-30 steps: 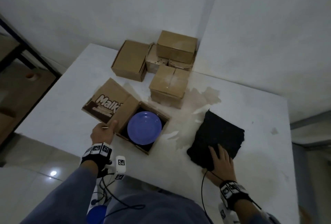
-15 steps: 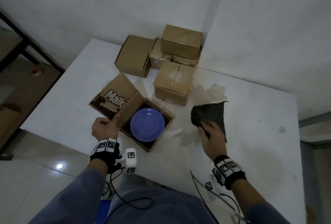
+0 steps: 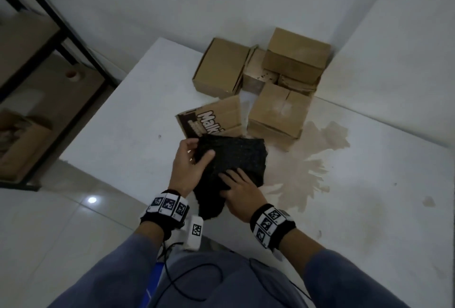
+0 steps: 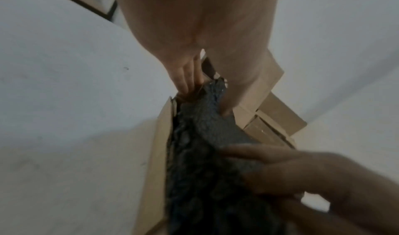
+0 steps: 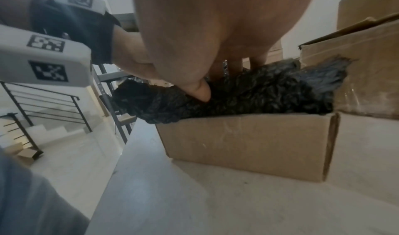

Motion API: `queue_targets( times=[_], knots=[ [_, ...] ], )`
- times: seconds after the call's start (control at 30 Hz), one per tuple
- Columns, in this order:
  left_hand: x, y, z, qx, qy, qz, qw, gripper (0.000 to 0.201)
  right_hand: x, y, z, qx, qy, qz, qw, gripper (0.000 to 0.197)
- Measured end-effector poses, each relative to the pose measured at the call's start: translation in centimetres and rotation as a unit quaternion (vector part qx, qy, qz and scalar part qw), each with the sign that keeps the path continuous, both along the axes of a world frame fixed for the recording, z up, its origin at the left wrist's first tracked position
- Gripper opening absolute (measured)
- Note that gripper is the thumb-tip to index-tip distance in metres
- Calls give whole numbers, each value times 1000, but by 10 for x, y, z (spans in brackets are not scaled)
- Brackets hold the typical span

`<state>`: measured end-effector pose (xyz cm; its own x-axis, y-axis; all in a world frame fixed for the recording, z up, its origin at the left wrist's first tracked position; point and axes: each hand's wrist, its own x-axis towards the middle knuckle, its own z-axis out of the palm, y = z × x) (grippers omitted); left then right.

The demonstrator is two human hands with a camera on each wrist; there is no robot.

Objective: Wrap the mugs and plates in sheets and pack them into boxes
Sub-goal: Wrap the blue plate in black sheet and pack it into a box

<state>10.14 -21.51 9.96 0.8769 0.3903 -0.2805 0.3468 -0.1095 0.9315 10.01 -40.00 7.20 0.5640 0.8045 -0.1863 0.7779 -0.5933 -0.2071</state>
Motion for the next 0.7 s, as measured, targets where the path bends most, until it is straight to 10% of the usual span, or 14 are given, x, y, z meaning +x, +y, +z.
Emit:
queue_targets(
  times=[0.27, 0.37, 0.47, 0.7],
  knots=[
    [-9, 19, -24, 231, -9, -163, 959, 61, 19, -7, 25, 39, 80, -78, 993, 48],
    [-8, 21, -27, 233, -11, -159, 959, 51, 37, -19, 26, 191, -16, -326, 926, 27],
    [-11, 21, -34, 256, -33, -169, 951, 38, 51, -27, 17, 145, 153, -493, 844, 32],
    [-28, 23, -31, 292, -66, -164, 940, 30, 45, -33, 9, 252, 50, -331, 908, 27]
  ],
)
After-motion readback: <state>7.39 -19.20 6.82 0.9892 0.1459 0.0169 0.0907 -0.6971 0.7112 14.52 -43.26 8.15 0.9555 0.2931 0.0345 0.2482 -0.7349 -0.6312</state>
